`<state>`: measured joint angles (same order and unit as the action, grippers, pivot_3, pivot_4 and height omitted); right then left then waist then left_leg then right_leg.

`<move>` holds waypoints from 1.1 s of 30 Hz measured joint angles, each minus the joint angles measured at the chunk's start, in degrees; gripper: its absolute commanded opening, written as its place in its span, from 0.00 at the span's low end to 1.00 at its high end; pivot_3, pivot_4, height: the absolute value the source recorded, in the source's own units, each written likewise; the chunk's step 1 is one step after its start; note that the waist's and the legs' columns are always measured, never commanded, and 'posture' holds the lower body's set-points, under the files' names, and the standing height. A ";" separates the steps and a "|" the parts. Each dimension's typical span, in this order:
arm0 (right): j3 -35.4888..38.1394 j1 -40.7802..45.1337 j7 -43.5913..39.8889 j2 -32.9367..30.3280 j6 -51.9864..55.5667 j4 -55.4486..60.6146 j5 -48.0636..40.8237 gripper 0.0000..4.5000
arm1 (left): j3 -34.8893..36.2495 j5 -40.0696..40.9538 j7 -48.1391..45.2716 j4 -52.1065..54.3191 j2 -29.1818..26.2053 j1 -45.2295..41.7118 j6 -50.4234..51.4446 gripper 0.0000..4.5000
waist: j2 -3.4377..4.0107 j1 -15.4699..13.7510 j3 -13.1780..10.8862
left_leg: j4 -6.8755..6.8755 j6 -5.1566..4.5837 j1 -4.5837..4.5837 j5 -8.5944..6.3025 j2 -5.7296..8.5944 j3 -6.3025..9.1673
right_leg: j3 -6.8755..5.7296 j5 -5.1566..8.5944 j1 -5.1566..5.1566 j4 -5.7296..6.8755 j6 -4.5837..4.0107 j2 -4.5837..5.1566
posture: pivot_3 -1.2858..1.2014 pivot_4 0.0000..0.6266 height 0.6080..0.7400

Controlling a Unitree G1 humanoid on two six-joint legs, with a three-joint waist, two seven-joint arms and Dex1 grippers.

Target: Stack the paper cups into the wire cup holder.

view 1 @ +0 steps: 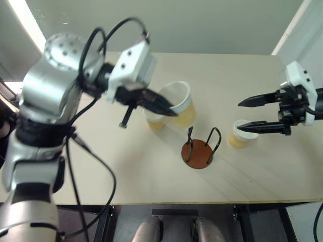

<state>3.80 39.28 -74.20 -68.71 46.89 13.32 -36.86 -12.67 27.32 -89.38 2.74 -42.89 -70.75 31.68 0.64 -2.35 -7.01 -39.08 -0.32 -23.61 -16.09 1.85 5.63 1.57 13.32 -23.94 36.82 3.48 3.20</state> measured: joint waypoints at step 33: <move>12.92 -13.43 6.45 -2.33 4.08 8.43 -3.92 0.87 | -20.92 -12.07 0.23 -17.54 14.99 -1.60 -24.21 0.54 | 0.04 -0.92 -0.02 | -0.28 -0.17 -0.30 -0.02 0.01 -0.03 | 0.01 -0.13 -0.09 -0.11 0.29 -0.01 | 0.52 0.24 1.00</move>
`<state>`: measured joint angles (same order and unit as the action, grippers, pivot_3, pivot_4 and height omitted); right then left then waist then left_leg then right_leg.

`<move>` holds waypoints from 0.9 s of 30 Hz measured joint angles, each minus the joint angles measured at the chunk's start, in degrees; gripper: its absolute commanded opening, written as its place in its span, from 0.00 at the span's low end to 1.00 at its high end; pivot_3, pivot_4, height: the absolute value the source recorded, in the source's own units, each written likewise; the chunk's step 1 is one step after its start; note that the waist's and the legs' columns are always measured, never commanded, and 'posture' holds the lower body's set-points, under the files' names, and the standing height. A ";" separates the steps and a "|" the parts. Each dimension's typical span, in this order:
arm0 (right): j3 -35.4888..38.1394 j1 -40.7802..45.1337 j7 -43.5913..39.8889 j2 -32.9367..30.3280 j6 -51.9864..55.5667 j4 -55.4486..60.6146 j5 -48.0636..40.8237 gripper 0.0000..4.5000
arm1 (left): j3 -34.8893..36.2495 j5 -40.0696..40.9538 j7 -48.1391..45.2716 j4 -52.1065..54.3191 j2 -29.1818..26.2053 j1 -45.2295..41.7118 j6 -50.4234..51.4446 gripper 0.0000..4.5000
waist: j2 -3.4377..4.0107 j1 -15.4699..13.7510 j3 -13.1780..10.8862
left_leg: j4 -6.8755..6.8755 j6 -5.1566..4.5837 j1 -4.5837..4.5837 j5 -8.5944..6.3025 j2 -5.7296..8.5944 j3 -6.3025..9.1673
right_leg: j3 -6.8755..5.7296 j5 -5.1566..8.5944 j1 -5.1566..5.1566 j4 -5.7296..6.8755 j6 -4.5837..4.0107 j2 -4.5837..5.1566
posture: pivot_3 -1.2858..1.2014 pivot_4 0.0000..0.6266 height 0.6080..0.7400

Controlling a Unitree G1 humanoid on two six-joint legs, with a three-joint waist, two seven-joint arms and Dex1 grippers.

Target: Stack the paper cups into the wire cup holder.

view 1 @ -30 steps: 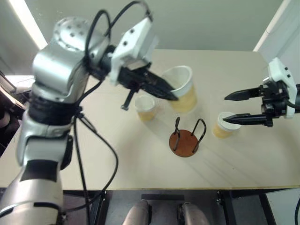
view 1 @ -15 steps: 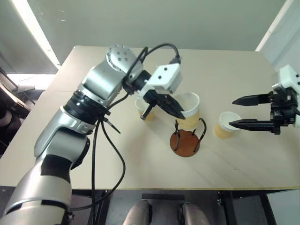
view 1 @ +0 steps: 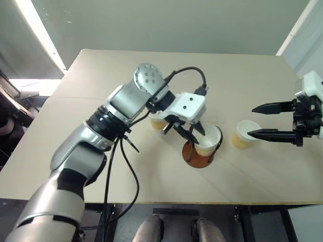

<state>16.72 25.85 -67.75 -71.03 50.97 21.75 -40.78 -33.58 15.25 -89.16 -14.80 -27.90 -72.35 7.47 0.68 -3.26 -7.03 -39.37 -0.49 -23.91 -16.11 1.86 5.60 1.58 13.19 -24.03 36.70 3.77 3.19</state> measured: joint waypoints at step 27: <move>-29.07 10.78 -5.82 3.32 -22.02 -18.06 28.44 0.87 | 31.62 12.34 10.64 19.69 -17.91 27.02 24.04 0.94 | 0.02 0.23 0.02 | -0.68 -0.12 0.06 -0.04 0.01 0.02 | 0.01 -0.01 0.04 0.18 0.04 -0.06 | 0.52 0.24 1.00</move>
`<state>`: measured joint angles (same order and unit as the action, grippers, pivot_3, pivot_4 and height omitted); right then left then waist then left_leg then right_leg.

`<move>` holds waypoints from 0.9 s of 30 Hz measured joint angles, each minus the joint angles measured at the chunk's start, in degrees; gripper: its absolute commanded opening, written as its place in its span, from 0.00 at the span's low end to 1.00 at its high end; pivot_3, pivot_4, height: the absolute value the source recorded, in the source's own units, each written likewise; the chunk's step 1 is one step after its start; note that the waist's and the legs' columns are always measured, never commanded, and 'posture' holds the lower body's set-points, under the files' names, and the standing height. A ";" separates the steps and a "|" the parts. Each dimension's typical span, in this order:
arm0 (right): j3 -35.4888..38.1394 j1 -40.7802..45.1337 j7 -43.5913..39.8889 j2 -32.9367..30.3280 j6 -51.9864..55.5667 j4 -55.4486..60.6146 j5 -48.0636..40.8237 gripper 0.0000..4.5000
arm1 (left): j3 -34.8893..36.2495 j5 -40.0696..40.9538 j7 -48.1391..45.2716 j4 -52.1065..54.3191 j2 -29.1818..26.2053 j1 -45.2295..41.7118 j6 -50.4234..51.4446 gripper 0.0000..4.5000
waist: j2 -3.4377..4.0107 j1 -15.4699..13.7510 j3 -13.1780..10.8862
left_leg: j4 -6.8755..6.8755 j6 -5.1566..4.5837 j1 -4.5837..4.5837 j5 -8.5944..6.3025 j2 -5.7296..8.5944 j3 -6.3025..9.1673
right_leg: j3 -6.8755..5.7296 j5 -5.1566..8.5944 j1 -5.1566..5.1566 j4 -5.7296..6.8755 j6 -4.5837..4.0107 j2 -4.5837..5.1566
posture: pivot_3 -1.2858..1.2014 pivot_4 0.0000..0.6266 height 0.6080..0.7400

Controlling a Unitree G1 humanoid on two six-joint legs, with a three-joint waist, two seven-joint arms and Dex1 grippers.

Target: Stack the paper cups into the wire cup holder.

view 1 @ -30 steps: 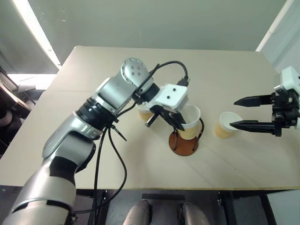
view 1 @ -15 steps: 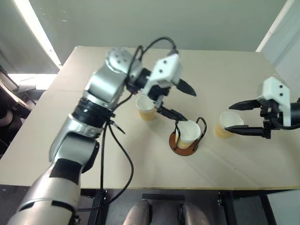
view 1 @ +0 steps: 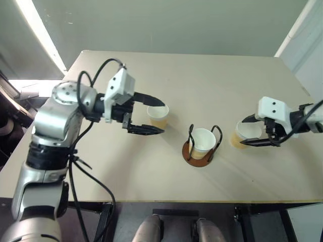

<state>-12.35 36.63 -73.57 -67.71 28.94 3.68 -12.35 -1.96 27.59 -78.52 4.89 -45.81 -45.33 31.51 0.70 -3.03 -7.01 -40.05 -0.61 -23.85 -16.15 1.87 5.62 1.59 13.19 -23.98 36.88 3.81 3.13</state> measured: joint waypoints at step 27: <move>-4.28 5.26 -10.18 5.86 -7.49 -6.55 11.26 0.00 | 1.63 2.16 4.83 4.64 -2.87 3.82 1.35 0.95 | 0.01 0.20 0.00 | 0.04 0.06 0.03 -0.03 0.01 -0.02 | 0.02 0.00 0.01 0.03 -0.02 0.01 | 0.52 0.24 1.00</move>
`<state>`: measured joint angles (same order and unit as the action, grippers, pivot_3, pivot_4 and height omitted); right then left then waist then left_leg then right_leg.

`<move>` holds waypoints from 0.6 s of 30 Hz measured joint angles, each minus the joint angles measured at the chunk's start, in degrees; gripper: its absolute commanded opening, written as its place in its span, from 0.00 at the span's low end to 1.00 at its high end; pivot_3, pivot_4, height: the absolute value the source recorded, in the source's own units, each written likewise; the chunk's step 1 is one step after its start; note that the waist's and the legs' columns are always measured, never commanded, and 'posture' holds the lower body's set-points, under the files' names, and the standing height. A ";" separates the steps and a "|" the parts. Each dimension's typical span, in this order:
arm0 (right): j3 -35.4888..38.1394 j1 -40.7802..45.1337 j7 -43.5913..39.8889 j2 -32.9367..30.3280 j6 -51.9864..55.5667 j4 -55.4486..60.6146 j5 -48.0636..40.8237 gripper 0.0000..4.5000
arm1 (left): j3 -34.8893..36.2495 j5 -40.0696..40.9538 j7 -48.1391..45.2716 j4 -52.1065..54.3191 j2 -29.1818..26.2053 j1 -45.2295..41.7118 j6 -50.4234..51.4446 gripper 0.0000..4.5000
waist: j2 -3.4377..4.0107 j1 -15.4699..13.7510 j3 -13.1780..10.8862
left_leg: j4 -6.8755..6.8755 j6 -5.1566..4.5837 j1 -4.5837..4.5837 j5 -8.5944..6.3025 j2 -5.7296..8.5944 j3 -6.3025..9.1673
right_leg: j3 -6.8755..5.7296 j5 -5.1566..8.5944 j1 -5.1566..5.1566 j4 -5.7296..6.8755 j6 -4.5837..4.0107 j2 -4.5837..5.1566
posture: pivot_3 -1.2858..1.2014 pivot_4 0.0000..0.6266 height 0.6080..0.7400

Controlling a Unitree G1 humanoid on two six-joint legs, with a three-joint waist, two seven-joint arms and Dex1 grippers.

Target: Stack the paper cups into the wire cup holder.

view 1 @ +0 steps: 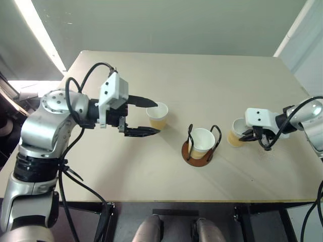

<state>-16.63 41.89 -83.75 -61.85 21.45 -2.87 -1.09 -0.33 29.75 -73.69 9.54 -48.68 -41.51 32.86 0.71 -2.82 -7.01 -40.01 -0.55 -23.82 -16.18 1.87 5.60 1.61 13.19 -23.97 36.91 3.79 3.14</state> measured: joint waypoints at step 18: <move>2.84 20.76 -8.25 -1.51 20.20 23.84 -17.38 0.00 | -0.72 2.77 -3.81 0.24 -1.74 1.64 1.85 0.95 | 0.04 0.21 -0.03 | 0.23 0.07 0.03 0.00 0.00 0.09 | -0.03 0.11 -0.04 -0.11 -0.19 -0.01 | 0.52 0.24 1.00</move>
<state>-13.79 62.65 -92.00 -63.36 41.66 20.97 -18.46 -1.05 32.52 -77.50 9.77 -50.42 -39.87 34.71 0.74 -2.61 -7.04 -39.78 -0.48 -23.78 -16.18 1.88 5.69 1.58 13.30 -24.01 36.79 3.60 3.13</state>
